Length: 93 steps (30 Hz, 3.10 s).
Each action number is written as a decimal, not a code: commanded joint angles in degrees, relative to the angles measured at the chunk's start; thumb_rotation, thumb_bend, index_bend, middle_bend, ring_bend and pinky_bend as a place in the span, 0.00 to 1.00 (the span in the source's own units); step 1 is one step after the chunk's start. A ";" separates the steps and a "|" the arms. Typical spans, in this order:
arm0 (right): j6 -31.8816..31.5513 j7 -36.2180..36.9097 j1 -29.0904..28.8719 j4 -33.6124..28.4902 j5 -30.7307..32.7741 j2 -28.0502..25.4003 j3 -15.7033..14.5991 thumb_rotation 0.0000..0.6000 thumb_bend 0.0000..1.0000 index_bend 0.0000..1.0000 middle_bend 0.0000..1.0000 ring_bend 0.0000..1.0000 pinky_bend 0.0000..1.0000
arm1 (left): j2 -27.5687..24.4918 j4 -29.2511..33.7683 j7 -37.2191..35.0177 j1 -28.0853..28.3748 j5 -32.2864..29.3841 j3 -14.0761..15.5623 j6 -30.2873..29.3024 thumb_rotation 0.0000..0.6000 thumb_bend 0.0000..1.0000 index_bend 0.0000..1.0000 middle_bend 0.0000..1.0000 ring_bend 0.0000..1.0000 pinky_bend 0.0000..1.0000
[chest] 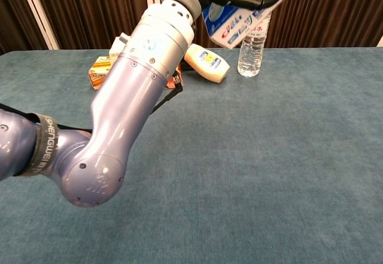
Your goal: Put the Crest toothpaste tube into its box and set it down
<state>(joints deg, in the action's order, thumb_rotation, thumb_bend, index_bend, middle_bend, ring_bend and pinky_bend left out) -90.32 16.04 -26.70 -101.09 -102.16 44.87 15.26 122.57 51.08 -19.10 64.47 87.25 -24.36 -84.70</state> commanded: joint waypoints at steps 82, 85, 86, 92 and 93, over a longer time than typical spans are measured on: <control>-0.89 -0.55 5.72 10.00 14.49 6.47 1.11 1.00 0.31 0.18 0.44 0.33 0.44 | -14.31 7.47 -5.82 -23.42 -0.68 10.75 -9.52 1.00 0.57 0.50 0.60 0.63 0.71; -1.72 -1.39 6.18 8.73 13.98 6.32 1.03 1.00 0.31 0.18 0.44 0.33 0.44 | -15.76 8.36 -3.42 -25.46 -2.25 12.97 -6.35 1.00 0.57 0.50 0.60 0.63 0.71; -1.83 -1.52 6.24 8.44 13.89 6.28 1.02 1.00 0.31 0.18 0.44 0.33 0.44 | -15.99 8.51 -2.70 -25.87 -2.70 13.39 -5.60 1.00 0.57 0.50 0.60 0.63 0.71; -1.74 -3.46 6.23 5.64 13.09 5.67 1.03 1.00 0.31 0.18 0.44 0.33 0.44 | -17.63 10.67 4.92 -27.82 -6.14 16.82 2.48 1.00 0.57 0.49 0.59 0.62 0.70; -1.76 -3.65 6.23 5.39 12.99 5.64 1.03 1.00 0.31 0.18 0.44 0.33 0.44 | -17.70 10.87 5.50 -27.78 -6.33 17.00 3.20 1.00 0.57 0.49 0.59 0.62 0.70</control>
<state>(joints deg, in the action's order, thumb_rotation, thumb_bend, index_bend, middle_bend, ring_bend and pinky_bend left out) -92.10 12.64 -20.46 -95.44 -88.97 50.61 16.31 105.62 60.99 -15.92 37.31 82.20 -8.67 -83.98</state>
